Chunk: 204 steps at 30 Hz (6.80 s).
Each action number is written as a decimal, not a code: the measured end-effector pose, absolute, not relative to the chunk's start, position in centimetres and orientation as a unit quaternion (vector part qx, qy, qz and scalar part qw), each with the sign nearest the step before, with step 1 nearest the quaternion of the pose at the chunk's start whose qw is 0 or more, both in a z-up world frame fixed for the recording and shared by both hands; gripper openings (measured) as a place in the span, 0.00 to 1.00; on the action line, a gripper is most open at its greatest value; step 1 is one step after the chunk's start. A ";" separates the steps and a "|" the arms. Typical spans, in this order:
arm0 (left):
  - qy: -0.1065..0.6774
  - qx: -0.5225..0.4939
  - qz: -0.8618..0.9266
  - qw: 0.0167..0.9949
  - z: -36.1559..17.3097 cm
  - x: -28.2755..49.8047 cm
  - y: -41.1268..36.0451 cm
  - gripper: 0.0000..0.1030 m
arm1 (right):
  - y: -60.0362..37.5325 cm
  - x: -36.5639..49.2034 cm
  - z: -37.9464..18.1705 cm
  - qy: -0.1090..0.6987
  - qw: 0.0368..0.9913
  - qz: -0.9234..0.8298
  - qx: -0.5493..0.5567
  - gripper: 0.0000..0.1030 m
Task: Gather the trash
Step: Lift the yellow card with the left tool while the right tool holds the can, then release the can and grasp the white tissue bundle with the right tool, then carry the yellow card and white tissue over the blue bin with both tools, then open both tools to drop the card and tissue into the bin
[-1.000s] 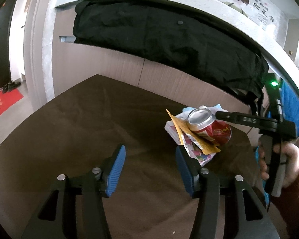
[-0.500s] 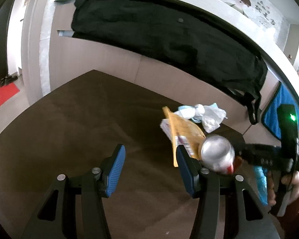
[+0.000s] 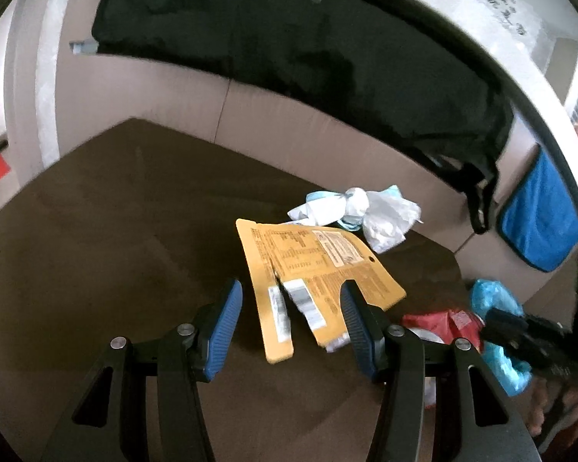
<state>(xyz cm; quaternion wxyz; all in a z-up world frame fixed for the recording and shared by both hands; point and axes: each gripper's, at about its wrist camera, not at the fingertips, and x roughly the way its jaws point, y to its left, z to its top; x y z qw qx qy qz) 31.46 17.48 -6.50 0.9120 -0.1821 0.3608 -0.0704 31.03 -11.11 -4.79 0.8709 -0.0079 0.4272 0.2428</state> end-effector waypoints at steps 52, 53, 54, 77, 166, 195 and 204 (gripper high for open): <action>0.299 -0.146 -0.032 0.943 -3.8 23.5 22.6 0.02 | -0.3 39.2 -0.7 0.400 0.880 0.249 -0.063 0.57; 0.299 -0.149 -0.035 0.942 -3.9 23.5 22.9 0.02 | 1.0 40.3 -0.8 0.401 0.878 0.246 -0.088 0.57; 0.299 -0.151 -0.035 0.942 -4.0 23.6 23.1 0.02 | 1.9 41.3 -1.0 0.403 0.875 0.246 -0.106 0.57; 0.318 -0.176 -0.054 0.930 -5.2 25.0 22.9 0.04 | 1.7 42.8 -3.6 0.444 0.856 0.210 -0.160 0.29; 0.329 -0.043 -0.319 0.888 -1.6 30.6 -21.7 0.01 | -39.0 26.2 -3.0 0.366 0.922 0.032 0.120 0.30; 0.356 -0.092 -0.332 0.869 -2.6 32.7 -20.0 0.57 | -38.6 27.3 -4.7 0.372 0.918 0.035 0.131 0.48; 0.372 -0.086 -0.383 0.841 -1.2 32.2 -20.5 0.59 | -38.7 25.9 -2.9 0.352 0.927 0.002 0.126 0.48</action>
